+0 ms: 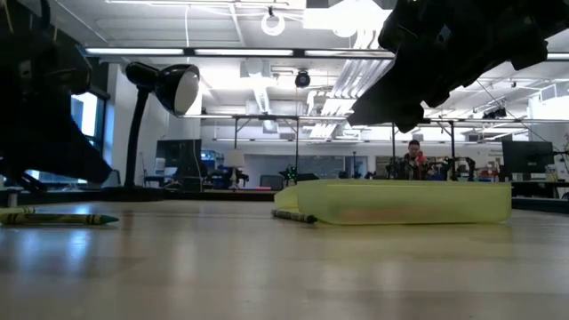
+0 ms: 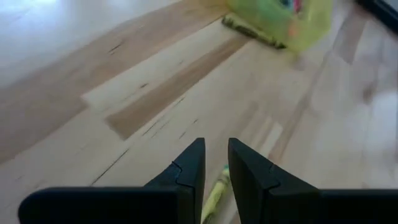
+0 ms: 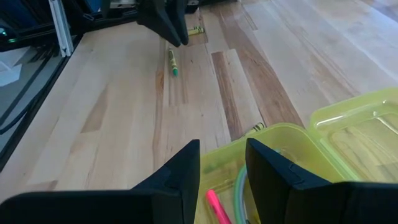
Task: Pick & place school supplies into a supply box
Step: Put the green crayon into the yellow supply box
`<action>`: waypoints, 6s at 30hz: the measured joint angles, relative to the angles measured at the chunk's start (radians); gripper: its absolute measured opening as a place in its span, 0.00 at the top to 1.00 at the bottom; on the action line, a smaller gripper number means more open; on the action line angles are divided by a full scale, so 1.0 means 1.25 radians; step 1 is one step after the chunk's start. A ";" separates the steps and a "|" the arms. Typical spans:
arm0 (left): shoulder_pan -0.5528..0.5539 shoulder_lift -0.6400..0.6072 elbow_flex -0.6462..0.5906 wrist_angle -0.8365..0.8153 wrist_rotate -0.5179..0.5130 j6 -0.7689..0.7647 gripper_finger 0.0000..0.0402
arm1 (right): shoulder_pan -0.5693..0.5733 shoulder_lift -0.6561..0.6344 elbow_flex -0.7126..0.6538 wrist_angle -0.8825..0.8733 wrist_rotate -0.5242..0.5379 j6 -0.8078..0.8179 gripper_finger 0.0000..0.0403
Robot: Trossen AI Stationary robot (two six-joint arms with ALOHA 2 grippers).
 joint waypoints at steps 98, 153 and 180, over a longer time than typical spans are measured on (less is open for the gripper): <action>-0.072 0.346 0.016 0.230 -0.093 0.080 0.91 | 0.001 0.000 0.000 -0.015 -0.075 0.000 0.73; 0.523 0.635 0.873 0.023 0.425 0.853 0.51 | 0.154 -0.238 0.000 -0.370 0.209 0.087 0.73; 0.459 0.561 1.511 -1.227 0.126 0.498 0.50 | 0.282 0.263 0.045 0.286 0.440 0.089 0.73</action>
